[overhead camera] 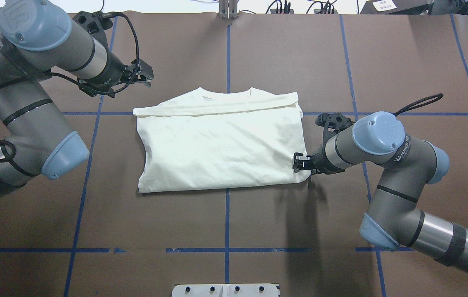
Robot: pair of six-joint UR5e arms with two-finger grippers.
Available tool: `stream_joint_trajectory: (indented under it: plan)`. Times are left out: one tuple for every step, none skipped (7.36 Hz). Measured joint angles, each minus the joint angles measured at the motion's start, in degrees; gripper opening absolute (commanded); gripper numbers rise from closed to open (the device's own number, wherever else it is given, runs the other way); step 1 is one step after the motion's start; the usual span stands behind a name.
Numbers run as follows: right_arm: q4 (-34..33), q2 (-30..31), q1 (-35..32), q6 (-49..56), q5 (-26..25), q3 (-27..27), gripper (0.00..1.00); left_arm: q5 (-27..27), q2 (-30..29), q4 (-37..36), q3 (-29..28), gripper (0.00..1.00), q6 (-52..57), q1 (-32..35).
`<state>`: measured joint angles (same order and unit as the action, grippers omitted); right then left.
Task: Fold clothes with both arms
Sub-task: 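Lower the right gripper to the folded shirt's side edge and grasp, then drag the shirt with the right gripper away from the left arm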
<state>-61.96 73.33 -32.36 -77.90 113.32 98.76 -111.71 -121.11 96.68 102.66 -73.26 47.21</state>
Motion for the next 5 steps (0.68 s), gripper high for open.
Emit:
stream_joint_trajectory:
  plan:
    - [0.0,0.81,-0.03,0.02,0.92,1.02,0.0,0.0,0.0,0.02,0.09,0.99,-0.02,-0.01]
    - [0.01,1.9,-0.05,0.03,1.69,2.53,0.0,0.0,0.0,0.06,0.21,0.99,-0.01,-0.01]
    - [0.08,3.15,-0.05,0.03,2.18,4.15,0.0,0.0,-0.02,0.08,0.29,0.99,0.0,-0.01]
    - [0.13,4.04,-0.02,0.03,2.37,5.22,0.0,0.05,-0.03,0.08,0.31,0.99,-0.04,-0.01]
    - [0.16,4.84,0.17,0.03,2.67,6.05,0.0,0.14,-0.02,0.09,0.34,0.99,-0.11,-0.01]
